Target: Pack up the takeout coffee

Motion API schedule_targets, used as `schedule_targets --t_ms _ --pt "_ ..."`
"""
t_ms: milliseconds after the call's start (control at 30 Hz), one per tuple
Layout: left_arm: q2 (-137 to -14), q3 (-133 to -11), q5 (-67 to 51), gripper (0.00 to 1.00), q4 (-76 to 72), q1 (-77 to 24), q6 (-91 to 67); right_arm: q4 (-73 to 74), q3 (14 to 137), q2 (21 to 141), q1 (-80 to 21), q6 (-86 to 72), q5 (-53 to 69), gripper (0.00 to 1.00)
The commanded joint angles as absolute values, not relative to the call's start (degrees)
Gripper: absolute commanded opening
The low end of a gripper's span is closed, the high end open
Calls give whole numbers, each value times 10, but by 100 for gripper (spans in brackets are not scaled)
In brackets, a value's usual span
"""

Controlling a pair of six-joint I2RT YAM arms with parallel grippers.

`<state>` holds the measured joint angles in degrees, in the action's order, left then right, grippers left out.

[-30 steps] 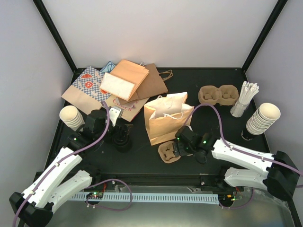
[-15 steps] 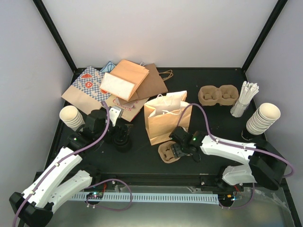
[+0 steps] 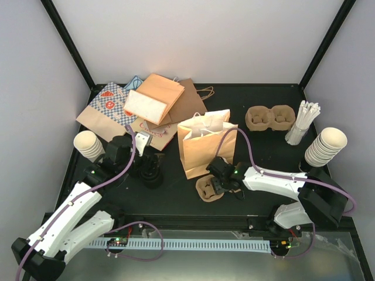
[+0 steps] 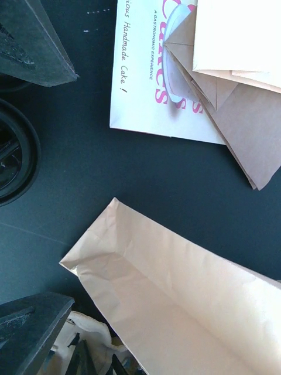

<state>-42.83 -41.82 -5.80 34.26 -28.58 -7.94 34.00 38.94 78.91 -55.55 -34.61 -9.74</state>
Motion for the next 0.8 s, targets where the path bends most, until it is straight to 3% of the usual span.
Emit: schedule_targets --t_ms 0,633,700,767 --pt "-430 -419 -53 99 342 -284 -74 324 384 775 -560 -350 -104 59" --pt "-431 -418 -53 99 343 -284 -75 402 391 663 -560 -359 -100 36" --pt "-431 -419 -53 99 343 -284 -76 409 393 655 -560 -359 -103 36" --pt "-431 -419 -53 99 343 -284 -76 412 394 656 -560 -356 -103 46"
